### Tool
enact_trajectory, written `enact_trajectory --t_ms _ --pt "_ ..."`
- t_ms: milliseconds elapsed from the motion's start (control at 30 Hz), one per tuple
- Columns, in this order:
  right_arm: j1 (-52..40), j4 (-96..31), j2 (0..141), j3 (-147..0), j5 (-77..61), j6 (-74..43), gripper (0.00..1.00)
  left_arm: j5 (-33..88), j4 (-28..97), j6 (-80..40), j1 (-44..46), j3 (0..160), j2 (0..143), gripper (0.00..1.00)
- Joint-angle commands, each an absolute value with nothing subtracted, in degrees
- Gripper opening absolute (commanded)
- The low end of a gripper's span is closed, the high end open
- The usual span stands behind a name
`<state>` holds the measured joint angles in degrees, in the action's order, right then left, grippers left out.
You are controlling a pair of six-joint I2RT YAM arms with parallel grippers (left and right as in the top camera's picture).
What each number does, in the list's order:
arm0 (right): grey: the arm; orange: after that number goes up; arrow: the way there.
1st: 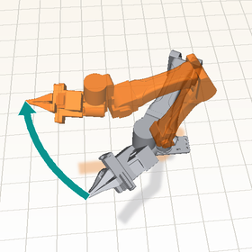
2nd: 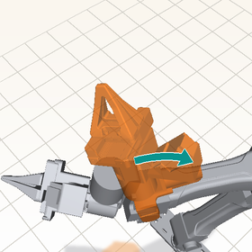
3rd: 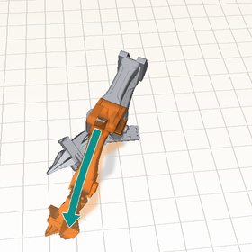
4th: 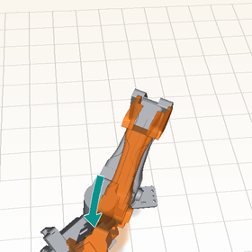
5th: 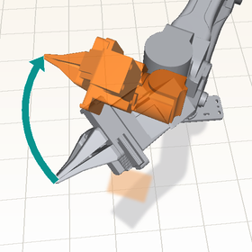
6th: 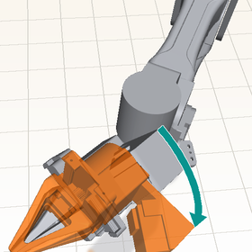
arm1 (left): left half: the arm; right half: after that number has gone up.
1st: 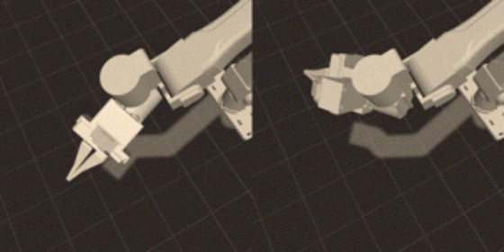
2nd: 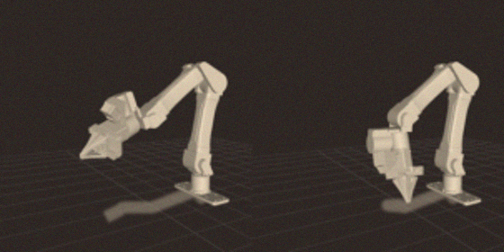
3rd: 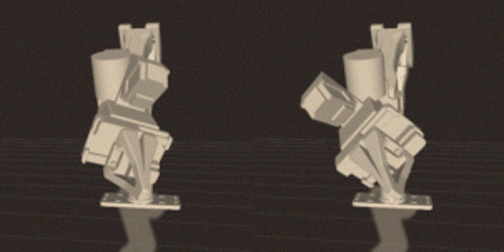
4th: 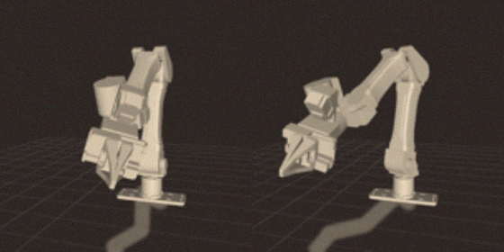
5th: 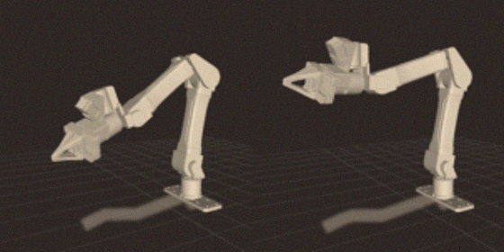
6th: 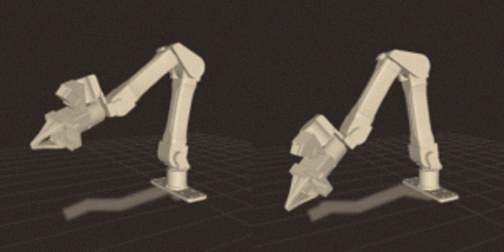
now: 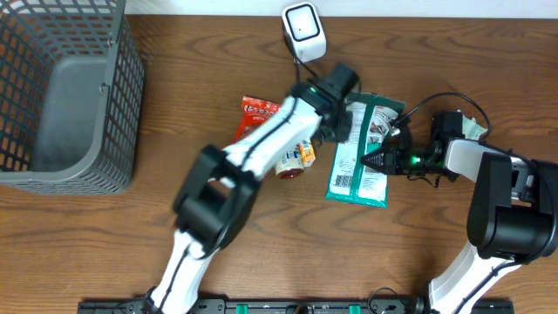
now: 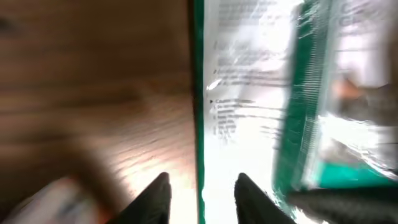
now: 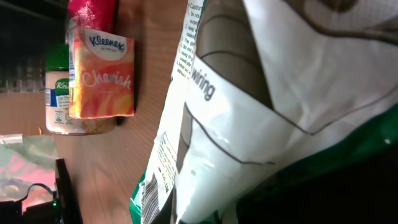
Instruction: Scan the item barcode
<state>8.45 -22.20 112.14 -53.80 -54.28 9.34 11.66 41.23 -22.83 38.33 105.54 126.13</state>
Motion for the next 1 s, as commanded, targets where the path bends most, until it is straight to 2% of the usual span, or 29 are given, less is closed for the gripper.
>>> enact_trajectory --t_ms 0,133,233,500,567,667,700,767,833,867,933,967 --pt "8.16 -22.02 112.95 -53.56 -55.77 9.67 0.01 4.21 44.49 -21.63 35.99 106.5 113.82 0.42" --pt "8.21 -21.74 112.95 -53.56 -55.75 8.8 0.01 -3.68 50.98 -21.5 32.86 106.5 105.34 0.46" --pt "8.21 -21.19 112.95 -53.56 -55.79 7.7 0.01 -8.03 55.92 -21.52 29.41 106.5 100.16 0.55" --pt "8.21 -21.17 112.95 -53.56 -55.77 7.7 0.01 -9.91 63.02 -21.71 17.06 106.48 92.88 0.63" --pt "8.21 -21.19 112.95 -53.56 -55.77 7.68 0.01 -9.91 63.29 -21.69 14.02 106.48 92.49 0.72" --pt "8.21 -21.19 112.95 -53.56 -55.77 7.68 0.01 -9.89 64.47 -21.69 9.98 106.45 92.49 0.74" --pt "8.21 -21.17 112.95 -53.56 -55.77 7.7 0.01 -9.87 65.21 -21.69 8.99 106.45 92.49 0.83" --pt "8.21 -21.17 112.95 -53.56 -55.77 7.7 0.01 -9.89 66.63 -21.69 7.44 106.45 92.49 0.83" --pt "8.21 -21.06 112.95 -53.56 -55.79 7.7 0.08 -9.89 66.85 -21.69 6.55 106.45 92.49 0.83" --pt "8.21 -20.86 112.95 -53.56 -55.77 7.7 0.15 -9.89 66.85 -21.69 6.11 106.45 92.49 0.83" --pt "8.21 -20.6 112.95 -53.56 -55.75 7.51 0.13 -9.89 66.85 -21.69 5.89 106.45 92.49 0.83" --pt "8.21 -20.47 112.95 -53.56 -55.72 6.39 0.06 -9.89 66.85 -21.69 5.89 106.45 92.49 0.83"
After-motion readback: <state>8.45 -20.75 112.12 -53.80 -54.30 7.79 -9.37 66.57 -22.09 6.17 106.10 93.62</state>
